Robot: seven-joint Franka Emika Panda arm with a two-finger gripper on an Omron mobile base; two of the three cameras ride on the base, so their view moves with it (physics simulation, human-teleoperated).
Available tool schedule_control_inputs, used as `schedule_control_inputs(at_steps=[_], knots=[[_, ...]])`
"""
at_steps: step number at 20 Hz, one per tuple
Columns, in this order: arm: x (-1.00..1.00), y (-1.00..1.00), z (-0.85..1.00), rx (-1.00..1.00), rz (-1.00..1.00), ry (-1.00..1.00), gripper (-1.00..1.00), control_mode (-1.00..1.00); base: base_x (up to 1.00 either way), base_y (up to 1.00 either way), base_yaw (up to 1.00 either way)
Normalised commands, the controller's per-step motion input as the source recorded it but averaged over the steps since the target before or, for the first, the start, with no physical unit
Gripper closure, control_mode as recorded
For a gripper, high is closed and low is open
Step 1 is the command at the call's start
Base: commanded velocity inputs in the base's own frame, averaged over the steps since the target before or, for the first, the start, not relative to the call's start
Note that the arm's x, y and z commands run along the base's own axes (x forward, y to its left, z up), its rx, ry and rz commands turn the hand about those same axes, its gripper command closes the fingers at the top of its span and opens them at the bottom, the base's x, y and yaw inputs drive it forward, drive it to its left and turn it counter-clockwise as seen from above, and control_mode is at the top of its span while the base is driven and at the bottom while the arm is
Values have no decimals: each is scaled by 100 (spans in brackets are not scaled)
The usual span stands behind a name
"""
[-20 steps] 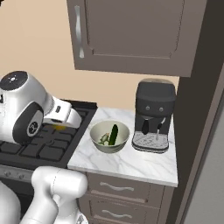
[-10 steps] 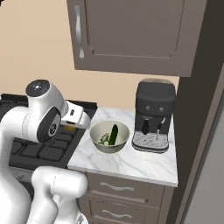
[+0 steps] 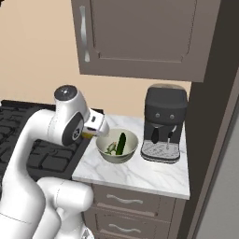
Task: Take the lemon, fish, and cucumber from the freezer and place them in the bowl on the counter.
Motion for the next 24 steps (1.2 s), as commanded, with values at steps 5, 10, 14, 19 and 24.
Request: schedule_control_inputs(at_steps=[5,10,14,19,24], knots=[[40,-21,-45,2,0,4,100,-100,0,0,0],[35,0,-42,0,0,8,100,-100,0,0,0],[44,0,-29,0,0,6,100,-100,0,0,0],[47,0,-25,0,0,4,100,-100,0,0,0],[46,0,-48,0,0,0,100,-100,0,0,0]])
